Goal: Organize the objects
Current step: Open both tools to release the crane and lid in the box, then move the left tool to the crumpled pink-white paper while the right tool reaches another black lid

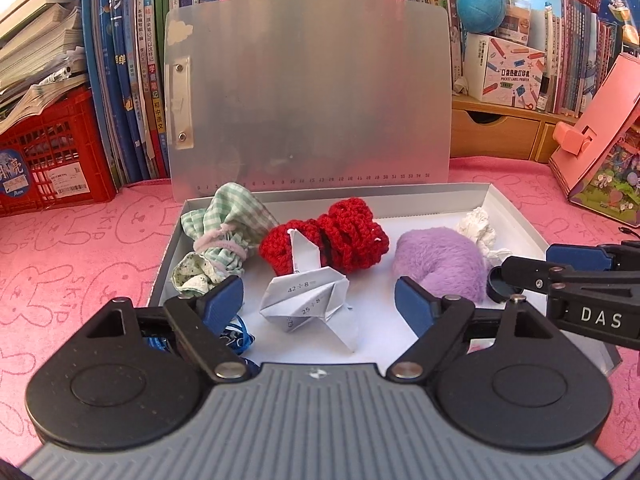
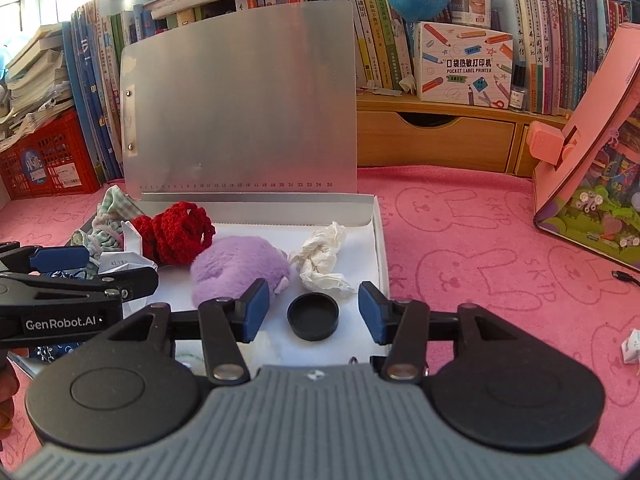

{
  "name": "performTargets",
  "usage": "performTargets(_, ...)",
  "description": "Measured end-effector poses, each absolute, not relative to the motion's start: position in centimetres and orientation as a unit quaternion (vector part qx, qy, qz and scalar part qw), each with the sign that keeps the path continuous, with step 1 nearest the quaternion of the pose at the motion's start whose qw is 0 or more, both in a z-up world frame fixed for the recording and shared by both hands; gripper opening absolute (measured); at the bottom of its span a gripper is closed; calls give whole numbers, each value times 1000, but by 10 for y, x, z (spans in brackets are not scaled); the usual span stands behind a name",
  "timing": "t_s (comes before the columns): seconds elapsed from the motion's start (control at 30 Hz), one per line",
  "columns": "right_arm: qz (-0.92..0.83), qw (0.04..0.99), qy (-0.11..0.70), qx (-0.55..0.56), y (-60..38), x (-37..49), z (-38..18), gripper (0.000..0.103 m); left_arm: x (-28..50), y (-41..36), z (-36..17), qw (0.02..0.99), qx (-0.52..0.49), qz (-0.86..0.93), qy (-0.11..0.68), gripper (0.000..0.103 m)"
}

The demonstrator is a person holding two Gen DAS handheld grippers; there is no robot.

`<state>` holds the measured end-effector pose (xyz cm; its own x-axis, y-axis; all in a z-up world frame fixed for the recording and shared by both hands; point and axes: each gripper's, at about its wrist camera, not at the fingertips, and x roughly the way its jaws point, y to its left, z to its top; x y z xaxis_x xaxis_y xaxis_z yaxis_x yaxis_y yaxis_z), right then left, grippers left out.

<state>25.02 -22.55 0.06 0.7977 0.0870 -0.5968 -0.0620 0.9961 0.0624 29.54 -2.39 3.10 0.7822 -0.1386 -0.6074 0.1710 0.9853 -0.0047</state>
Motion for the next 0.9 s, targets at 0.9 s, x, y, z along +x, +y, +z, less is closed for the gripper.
performTargets(0.9, 130, 959, 250, 27, -223, 125, 22, 88, 154, 27, 65, 964, 10, -61, 260, 101)
